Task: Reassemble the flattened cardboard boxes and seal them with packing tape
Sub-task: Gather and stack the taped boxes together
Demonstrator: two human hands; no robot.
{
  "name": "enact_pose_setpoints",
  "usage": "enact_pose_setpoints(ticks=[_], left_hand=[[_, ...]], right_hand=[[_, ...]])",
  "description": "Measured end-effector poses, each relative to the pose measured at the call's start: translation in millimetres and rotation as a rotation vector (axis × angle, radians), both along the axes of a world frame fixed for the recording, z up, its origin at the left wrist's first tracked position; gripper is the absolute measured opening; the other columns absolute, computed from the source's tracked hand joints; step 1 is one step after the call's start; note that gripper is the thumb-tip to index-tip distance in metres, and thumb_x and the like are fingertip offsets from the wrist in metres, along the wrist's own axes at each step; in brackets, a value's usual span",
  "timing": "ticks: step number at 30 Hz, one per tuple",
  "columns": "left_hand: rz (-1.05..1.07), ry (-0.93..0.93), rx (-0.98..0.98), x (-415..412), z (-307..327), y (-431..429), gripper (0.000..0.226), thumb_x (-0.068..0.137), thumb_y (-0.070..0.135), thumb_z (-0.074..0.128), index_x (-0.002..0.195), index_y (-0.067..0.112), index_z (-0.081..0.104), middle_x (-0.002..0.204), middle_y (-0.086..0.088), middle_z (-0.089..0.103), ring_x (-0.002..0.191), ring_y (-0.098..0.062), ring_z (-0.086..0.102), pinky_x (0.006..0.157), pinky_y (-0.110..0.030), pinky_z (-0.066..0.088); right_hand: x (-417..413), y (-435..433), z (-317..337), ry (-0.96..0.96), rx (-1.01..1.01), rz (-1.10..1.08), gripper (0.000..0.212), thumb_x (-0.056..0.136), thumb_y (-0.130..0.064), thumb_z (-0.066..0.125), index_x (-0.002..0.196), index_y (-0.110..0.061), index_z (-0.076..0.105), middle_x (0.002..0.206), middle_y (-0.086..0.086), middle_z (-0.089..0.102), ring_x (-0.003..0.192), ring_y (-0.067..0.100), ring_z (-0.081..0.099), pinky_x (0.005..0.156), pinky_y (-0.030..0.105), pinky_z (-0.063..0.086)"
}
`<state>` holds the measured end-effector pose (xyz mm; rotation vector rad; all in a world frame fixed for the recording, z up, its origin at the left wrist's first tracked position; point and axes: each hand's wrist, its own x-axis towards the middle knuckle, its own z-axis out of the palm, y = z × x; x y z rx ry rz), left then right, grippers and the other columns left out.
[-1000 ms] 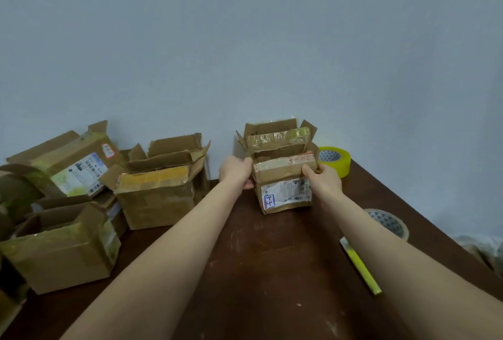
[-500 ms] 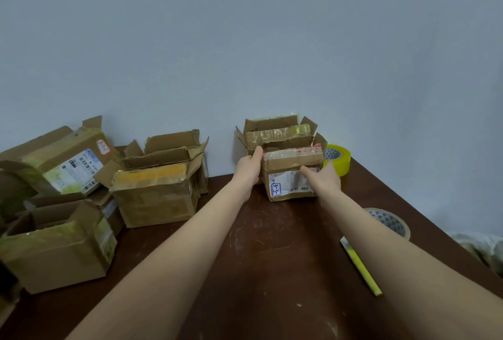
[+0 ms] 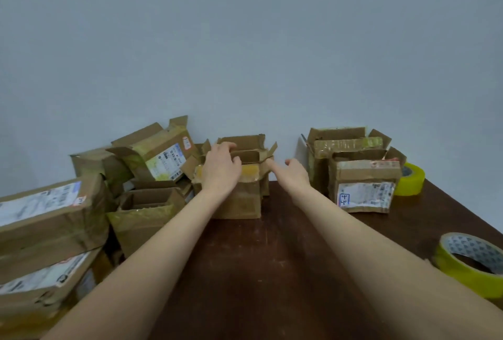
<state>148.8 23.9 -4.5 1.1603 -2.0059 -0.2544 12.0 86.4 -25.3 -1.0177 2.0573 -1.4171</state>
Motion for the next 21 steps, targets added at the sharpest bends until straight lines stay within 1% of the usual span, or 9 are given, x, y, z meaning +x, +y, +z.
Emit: enact_pose_setpoints(ticks=[3,5,7,9,11,13,16,18,21], left_hand=[[-0.028,-0.259,0.093,26.6,-5.4,-29.1,0.06,0.086,0.03,0.061,0.14,0.015,0.04,0.14,-0.006,0.045,0.126,-0.022,0.046,0.101,-0.039,0.045],[-0.064,-0.425,0.144,33.3,-8.9,-40.9,0.077,0.08,0.039,0.066,0.144,0.014,0.033,0.145,-0.007,0.04,0.13,-0.023,0.042,0.103,-0.039,0.043],[-0.041,-0.581,0.097,36.6,-10.7,-47.9,0.086,0.076,0.046,0.067,0.147,0.015,0.03,0.146,-0.007,0.04,0.132,-0.024,0.041,0.106,-0.04,0.039],[-0.008,-0.708,-0.047,38.1,-10.5,-45.6,0.081,0.074,0.05,0.068,0.142,0.019,0.037,0.138,-0.002,0.048,0.126,-0.021,0.046,0.107,-0.038,0.035],[-0.038,-0.707,-0.253,40.4,-12.2,-32.8,0.064,0.072,0.05,0.073,0.127,0.024,0.05,0.12,0.005,0.057,0.112,-0.018,0.054,0.102,-0.034,0.036],[-0.107,-0.63,-0.503,45.4,-23.6,-15.1,0.039,0.071,0.035,0.079,0.102,0.024,0.058,0.096,0.005,0.061,0.09,-0.019,0.06,0.093,-0.035,0.042],[-0.184,-0.47,-0.725,58.8,-51.0,4.1,0.017,0.071,0.009,0.073,0.08,0.02,0.064,0.076,0.001,0.061,0.067,-0.022,0.059,0.093,-0.05,0.048],[-0.162,-0.466,-0.749,68.0,-65.3,13.6,0.018,0.073,0.003,0.069,0.081,0.019,0.067,0.077,0.001,0.062,0.067,-0.022,0.059,0.097,-0.059,0.044],[-0.173,-0.418,-0.712,75.8,-71.9,30.7,0.035,0.065,-0.01,0.076,0.087,0.017,0.069,0.083,-0.001,0.063,0.072,-0.024,0.06,0.093,-0.06,0.046]], right_hand=[[10.1,-24.1,-2.6,-0.114,0.072,0.004,0.059,0.096,-0.044,0.05,0.134,0.0,0.046,0.129,0.016,0.053,0.117,0.033,0.052,0.082,0.034,0.043],[10.1,-34.4,-7.0,-0.156,0.057,-0.021,0.029,0.097,-0.027,0.05,0.106,0.0,0.058,0.107,0.016,0.059,0.101,0.032,0.06,0.084,0.038,0.053],[7.6,-37.3,-12.4,-0.21,0.019,-0.058,0.016,0.096,-0.012,0.047,0.084,-0.005,0.055,0.097,0.016,0.061,0.089,0.032,0.065,0.08,0.043,0.058],[2.9,-30.8,-16.5,-0.169,0.004,-0.071,0.015,0.097,-0.009,0.045,0.087,-0.006,0.055,0.095,0.016,0.062,0.081,0.031,0.067,0.074,0.041,0.06],[-1.8,-18.7,-21.9,-0.162,-0.029,-0.102,0.014,0.099,-0.009,0.044,0.101,-0.003,0.056,0.097,0.016,0.062,0.076,0.029,0.068,0.067,0.036,0.06],[-8.2,-7.1,-29.4,-0.2,-0.062,-0.134,0.017,0.099,-0.009,0.043,0.108,-0.002,0.055,0.1,0.016,0.061,0.078,0.03,0.068,0.062,0.033,0.06],[-11.2,9.9,-36.0,-0.201,-0.071,-0.174,0.02,0.096,-0.01,0.044,0.102,0.0,0.059,0.099,0.019,0.064,0.081,0.032,0.066,0.072,0.045,0.059],[-8.5,23.1,-37.6,-0.2,-0.085,-0.193,0.019,0.095,-0.01,0.045,0.096,-0.001,0.061,0.096,0.019,0.066,0.075,0.029,0.066,0.068,0.04,0.059],[-0.9,47.6,-37.4,-0.327,-0.136,-0.174,0.014,0.096,-0.007,0.047,0.092,-0.003,0.06,0.092,0.015,0.064,0.065,0.023,0.067,0.062,0.032,0.059]])
